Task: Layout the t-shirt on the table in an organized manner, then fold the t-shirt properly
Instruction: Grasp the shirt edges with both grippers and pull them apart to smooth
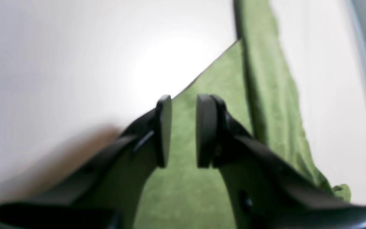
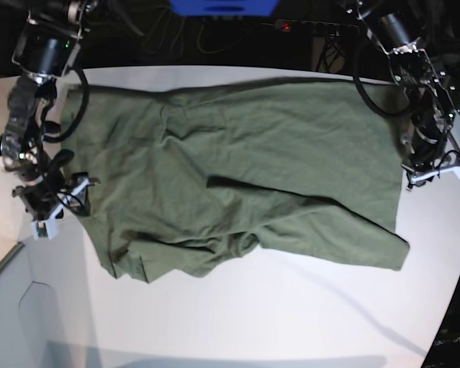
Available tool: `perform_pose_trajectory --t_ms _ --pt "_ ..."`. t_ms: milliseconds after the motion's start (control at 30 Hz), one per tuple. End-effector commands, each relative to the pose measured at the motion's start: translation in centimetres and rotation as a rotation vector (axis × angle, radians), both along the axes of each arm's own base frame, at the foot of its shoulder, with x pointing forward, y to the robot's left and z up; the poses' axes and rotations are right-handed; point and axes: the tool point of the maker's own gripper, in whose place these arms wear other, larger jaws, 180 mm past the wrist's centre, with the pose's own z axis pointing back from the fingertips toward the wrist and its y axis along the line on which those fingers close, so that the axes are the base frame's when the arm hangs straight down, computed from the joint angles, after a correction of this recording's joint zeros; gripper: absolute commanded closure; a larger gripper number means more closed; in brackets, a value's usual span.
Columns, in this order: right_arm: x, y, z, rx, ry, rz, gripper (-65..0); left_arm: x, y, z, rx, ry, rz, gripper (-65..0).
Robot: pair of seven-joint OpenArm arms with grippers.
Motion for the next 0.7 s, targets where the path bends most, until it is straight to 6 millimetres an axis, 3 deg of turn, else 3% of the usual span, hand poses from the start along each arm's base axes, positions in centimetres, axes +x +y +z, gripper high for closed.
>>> perform_pose_trajectory --t_ms 0,133,233,400,533,667 --pt "1.8 -0.7 1.1 0.003 -0.035 0.001 -37.3 1.2 0.2 1.4 0.025 -0.038 -0.012 -18.1" --pt "5.8 -0.4 0.7 0.067 -0.005 0.006 -37.4 2.9 -1.0 2.2 0.071 -0.042 -0.103 -40.4" --pt "8.4 0.5 0.6 0.134 -0.040 0.007 -37.4 3.6 -1.4 2.7 0.099 -0.042 -0.147 -50.3" --pt "9.9 1.0 -0.9 0.201 -0.076 -0.010 -37.4 3.6 -1.5 2.6 0.103 -0.037 -0.156 -48.7" --pt "9.9 -0.6 -2.3 0.183 -0.099 -0.114 -37.4 3.6 -1.5 2.6 0.103 -0.037 -0.155 -48.7" --pt "9.4 -0.6 -3.4 0.138 -0.090 -0.117 -37.4 3.6 -1.5 2.6 0.104 -0.036 -0.155 -48.7"
